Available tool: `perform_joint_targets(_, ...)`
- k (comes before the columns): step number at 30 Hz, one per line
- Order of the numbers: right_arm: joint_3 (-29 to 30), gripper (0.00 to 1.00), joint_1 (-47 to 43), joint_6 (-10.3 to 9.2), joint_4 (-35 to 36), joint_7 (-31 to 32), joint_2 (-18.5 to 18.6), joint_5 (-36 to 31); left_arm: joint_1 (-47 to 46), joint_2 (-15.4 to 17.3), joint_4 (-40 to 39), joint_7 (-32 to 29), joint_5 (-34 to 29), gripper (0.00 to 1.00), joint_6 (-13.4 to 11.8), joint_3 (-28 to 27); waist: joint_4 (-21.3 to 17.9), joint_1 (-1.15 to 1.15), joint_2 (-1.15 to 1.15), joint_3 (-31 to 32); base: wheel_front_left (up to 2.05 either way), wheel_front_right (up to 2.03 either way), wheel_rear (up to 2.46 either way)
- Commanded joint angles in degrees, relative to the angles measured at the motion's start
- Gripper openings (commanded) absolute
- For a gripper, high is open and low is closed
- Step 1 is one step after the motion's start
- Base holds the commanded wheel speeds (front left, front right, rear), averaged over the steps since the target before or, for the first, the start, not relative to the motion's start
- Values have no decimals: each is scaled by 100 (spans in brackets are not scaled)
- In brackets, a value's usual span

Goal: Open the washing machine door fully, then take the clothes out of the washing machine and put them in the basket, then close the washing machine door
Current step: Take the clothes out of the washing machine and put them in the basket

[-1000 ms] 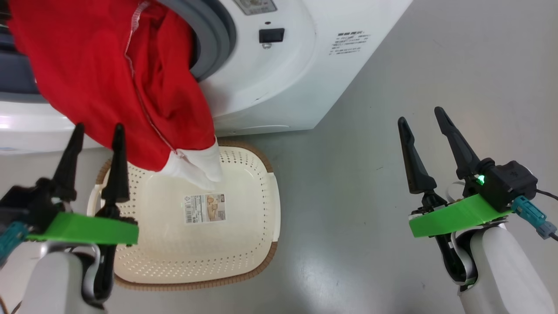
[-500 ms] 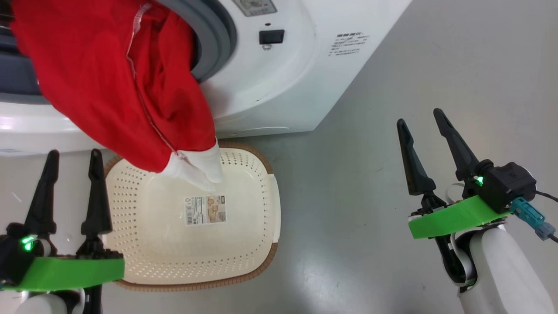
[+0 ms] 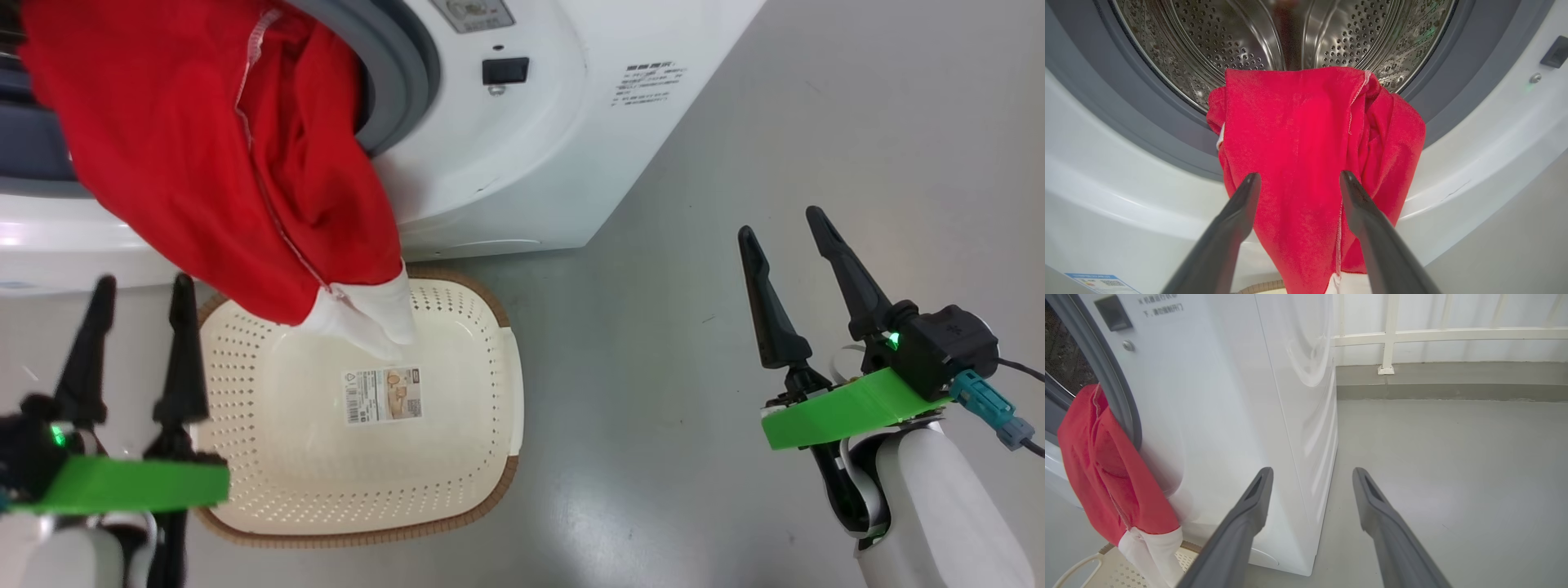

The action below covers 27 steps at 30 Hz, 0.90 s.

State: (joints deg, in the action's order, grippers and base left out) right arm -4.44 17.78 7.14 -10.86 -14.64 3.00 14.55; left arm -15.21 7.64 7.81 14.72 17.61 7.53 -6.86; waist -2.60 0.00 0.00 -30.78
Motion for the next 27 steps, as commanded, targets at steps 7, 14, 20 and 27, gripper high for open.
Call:
perform_joint_targets(7, -131, 100, -114, 35, 126, -36, -13, 46, -841, 520, 416, 28, 54, 100, -4, -103, -18, 0, 0, -58, 0, 0, 0)
perform_joint_targets(14, -121, 100, -58, 35, 138, -36, -13, 55, -1818, 756, 1285, 28, 13, 100, -4, -58, -25, 0, 0, -146, 0, 0, 0)
perform_joint_targets(20, -110, 100, -12, 35, 161, -36, -13, 77, -2558, 950, 2052, -20, 61, 100, -4, 105, -46, 0, 0, -221, 0, 0, 0)
perform_joint_targets(27, -111, 100, 20, 35, 169, -36, -13, 96, -3254, 1158, 2977, -90, 59, 100, -4, 265, -61, 0, 0, -281, 0, 0, 0)
